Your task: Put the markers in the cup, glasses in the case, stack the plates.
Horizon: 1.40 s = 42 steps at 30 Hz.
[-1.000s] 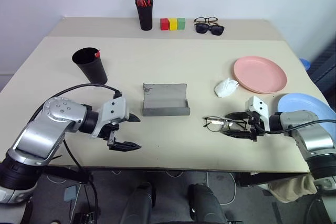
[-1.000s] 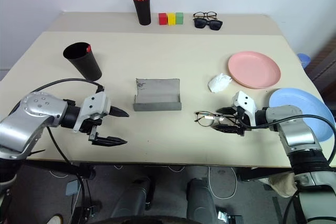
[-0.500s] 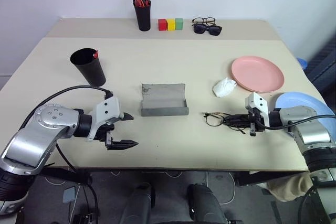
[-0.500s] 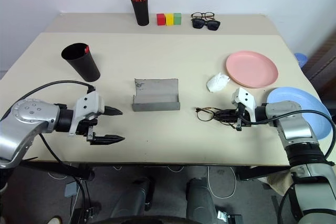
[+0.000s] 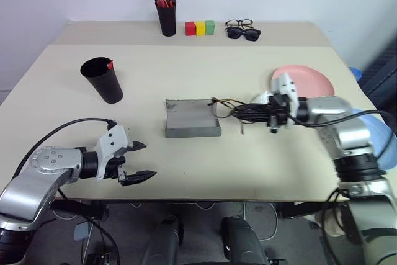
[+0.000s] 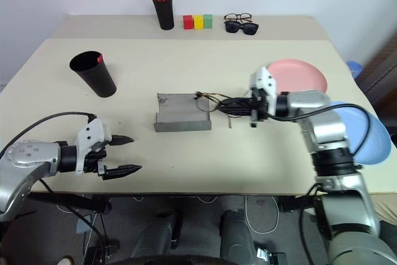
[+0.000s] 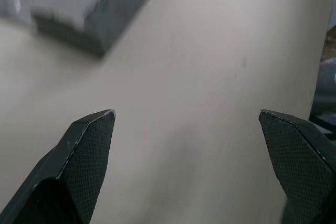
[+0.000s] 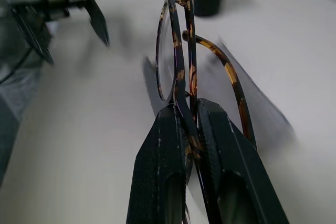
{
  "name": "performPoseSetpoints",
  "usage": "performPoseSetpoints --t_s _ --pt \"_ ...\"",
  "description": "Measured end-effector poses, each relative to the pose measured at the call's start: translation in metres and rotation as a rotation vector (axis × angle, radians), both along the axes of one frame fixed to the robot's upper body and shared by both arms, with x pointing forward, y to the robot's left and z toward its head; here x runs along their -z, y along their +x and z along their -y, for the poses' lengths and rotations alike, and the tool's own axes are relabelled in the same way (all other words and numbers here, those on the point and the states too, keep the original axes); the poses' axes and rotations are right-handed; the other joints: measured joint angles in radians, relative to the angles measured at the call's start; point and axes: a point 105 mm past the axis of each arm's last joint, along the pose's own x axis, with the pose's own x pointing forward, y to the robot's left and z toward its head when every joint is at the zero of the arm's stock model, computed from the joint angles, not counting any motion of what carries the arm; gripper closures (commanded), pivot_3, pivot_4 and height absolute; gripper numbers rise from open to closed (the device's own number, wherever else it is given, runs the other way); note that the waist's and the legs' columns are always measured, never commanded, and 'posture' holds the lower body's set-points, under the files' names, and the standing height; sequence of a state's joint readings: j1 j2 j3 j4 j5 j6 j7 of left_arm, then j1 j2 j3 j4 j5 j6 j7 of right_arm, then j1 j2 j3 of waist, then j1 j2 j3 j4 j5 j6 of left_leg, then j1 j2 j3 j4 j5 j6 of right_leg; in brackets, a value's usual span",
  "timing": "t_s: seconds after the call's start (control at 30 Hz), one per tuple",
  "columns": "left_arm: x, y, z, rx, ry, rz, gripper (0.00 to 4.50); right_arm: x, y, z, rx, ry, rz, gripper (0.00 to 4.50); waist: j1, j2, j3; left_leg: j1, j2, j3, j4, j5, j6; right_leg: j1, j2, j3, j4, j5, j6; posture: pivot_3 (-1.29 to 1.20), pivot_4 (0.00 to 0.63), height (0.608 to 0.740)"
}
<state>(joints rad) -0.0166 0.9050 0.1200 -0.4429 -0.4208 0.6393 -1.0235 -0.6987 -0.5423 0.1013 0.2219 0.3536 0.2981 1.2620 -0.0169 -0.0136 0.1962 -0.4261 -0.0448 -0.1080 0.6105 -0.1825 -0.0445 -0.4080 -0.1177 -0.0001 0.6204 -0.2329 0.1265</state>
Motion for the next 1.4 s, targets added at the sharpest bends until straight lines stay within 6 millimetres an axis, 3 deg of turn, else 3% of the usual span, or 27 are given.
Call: performPoseSetpoints --t_s 0.17,0.37,0.77,0.9,1.07,1.1,1.4 --pt "-0.001 -0.002 -0.005 -0.041 0.004 0.019 0.00 0.009 0.024 -0.028 0.010 -0.010 0.063 4.49 0.002 0.000 0.000 0.000 -0.003 0.000 -0.001 0.000 0.000 0.000 0.000 0.000 -0.002 0.000 0.000 0.00 0.150 0.740" --pt "0.001 -0.010 -0.008 -0.068 0.017 0.024 0.00 0.020 0.045 -0.037 0.061 -0.036 0.108 4.49 -0.007 0.000 0.000 0.000 -0.001 0.000 -0.003 0.001 -0.001 -0.001 0.003 0.000 0.000 0.001 -0.001 0.00 0.150 0.740" --pt "0.001 -0.017 -0.009 -0.105 0.014 0.020 0.00 0.032 0.039 -0.049 -0.031 -0.071 0.063 4.49 -0.030 0.001 0.000 0.002 0.001 0.000 -0.004 0.001 -0.001 -0.002 0.006 0.000 0.002 0.002 -0.002 0.00 0.150 0.740" --pt "0.001 -0.017 -0.008 -0.107 0.009 0.020 0.00 0.031 0.035 -0.052 -0.070 -0.084 0.046 2.94 -0.029 0.001 0.001 0.003 0.001 0.000 -0.004 0.001 -0.001 -0.002 0.006 0.000 0.004 0.002 -0.002 0.00 0.150 0.740" --pt "-0.002 -0.013 -0.008 -0.109 0.005 0.035 0.00 0.039 0.033 -0.051 -0.064 -0.100 0.023 0.27 -0.028 0.001 0.001 0.003 0.001 0.000 -0.004 0.001 -0.001 -0.002 0.006 0.000 0.004 0.002 -0.002 0.00 0.150 0.740" --pt "-0.003 -0.012 -0.008 -0.111 0.002 0.041 0.00 0.040 0.034 -0.050 -0.052 -0.098 0.023 0.05 -0.028 0.001 0.001 0.003 0.001 0.000 -0.004 0.001 -0.001 -0.002 0.006 0.000 0.004 0.002 -0.002 0.00 0.150 0.740" --pt "-0.018 0.011 -0.009 -0.163 -0.058 0.122 0.00 0.033 0.042 -0.041 0.031 -0.077 0.055 0.05 -0.028 0.001 0.001 0.003 0.001 0.000 -0.004 0.001 -0.001 -0.002 0.006 0.000 0.004 0.002 -0.002 0.00 0.150 0.740"
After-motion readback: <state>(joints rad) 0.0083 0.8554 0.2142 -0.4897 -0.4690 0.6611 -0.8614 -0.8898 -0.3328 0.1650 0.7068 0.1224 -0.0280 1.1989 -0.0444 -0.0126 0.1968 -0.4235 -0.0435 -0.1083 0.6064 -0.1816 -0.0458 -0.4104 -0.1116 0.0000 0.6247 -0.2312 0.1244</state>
